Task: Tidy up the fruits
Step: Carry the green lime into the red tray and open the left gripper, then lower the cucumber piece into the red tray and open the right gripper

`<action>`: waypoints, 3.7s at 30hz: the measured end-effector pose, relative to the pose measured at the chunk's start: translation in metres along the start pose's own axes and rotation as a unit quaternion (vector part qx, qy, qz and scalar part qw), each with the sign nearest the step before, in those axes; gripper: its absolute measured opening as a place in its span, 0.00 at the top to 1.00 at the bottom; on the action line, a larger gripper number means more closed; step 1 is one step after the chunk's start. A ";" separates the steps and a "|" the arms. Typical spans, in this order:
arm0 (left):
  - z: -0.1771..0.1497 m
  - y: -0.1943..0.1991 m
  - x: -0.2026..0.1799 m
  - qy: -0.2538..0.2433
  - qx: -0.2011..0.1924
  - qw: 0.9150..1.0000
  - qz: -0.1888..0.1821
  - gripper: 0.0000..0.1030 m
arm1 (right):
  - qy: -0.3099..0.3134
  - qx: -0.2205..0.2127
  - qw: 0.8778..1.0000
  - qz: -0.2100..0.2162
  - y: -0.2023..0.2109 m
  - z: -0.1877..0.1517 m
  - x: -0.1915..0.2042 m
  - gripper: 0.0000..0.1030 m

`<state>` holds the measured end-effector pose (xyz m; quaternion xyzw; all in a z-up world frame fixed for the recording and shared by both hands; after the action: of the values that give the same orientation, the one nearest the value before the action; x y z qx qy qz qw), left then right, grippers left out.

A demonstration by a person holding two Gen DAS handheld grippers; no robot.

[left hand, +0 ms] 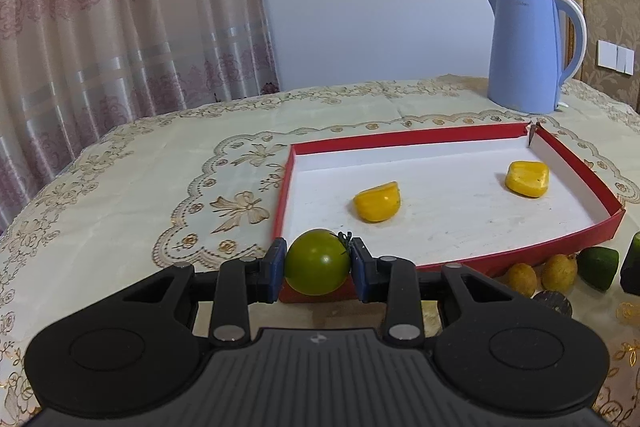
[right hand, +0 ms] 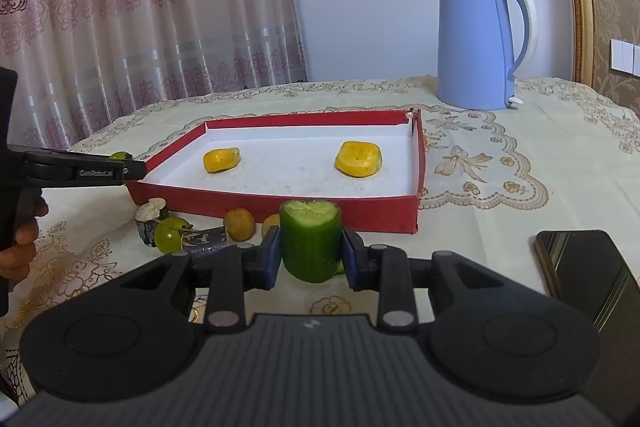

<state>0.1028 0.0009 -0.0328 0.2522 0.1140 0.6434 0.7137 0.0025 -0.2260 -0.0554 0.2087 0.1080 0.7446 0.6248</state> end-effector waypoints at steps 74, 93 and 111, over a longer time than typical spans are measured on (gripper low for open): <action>-0.031 0.000 0.059 0.078 -0.010 0.987 0.137 0.01 | 0.048 0.012 0.989 -0.138 -0.134 0.100 -0.029 0.03; -0.026 0.013 0.050 0.081 -0.059 0.989 0.105 0.01 | 0.060 0.032 0.976 -0.208 -0.093 0.084 -0.035 0.00; -0.026 0.015 0.048 0.081 -0.065 0.990 0.095 0.01 | 0.031 0.019 0.975 -0.219 -0.075 0.082 -0.049 0.00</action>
<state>0.0840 0.0545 -0.0397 0.1619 0.1046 0.7324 0.6530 0.1120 -0.2669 -0.0227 0.1684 0.1849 0.5939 0.7646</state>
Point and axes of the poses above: each gripper's, at about its wrist camera, not at the fingertips, and y roughly against the way its jaws point, x to its left, z to its top, the point moved 9 cm from there along -y, roughly the way its jaws point, and after that the axes turned 2 degrees about -y, right-handed, at the moved point
